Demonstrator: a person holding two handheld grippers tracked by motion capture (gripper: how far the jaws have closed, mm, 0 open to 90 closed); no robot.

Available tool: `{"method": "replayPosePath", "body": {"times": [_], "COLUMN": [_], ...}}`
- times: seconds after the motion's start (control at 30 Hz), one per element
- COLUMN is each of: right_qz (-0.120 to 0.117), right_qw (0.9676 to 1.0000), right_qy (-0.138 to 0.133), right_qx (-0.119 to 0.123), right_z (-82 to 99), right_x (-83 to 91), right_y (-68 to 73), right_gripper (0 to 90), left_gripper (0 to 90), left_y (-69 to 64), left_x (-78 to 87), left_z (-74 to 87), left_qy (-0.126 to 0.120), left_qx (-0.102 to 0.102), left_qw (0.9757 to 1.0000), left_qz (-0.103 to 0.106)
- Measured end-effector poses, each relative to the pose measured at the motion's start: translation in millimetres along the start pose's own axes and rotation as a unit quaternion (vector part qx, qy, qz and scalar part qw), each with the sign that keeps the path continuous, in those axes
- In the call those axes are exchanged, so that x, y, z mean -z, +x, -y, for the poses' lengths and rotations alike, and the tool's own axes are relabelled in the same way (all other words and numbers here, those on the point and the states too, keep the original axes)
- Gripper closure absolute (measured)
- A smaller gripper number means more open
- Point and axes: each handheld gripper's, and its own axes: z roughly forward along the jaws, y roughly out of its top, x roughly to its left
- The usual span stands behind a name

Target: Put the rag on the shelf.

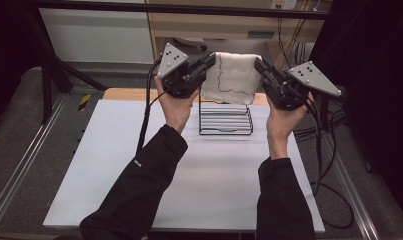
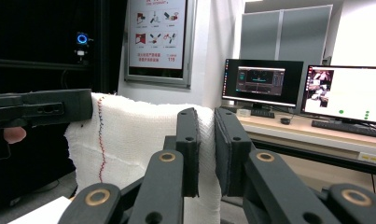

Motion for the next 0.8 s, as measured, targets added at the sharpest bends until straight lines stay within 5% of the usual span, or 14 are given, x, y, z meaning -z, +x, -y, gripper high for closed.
{"method": "replayPosePath", "body": {"times": [0.8], "right_qz": [0.009], "right_qw": [0.9999], "right_qy": [-0.008], "right_qx": [-0.001], "right_z": [-19.9], "right_x": [-36.9], "right_y": [-15.9], "right_gripper": [80.8], "left_gripper": [84.0], "left_y": [18.1], "left_x": [-27.9], "left_z": [-25.3], "left_qy": [0.0], "left_qx": [-0.011], "left_qw": [0.9997], "left_qz": [-0.02]}}
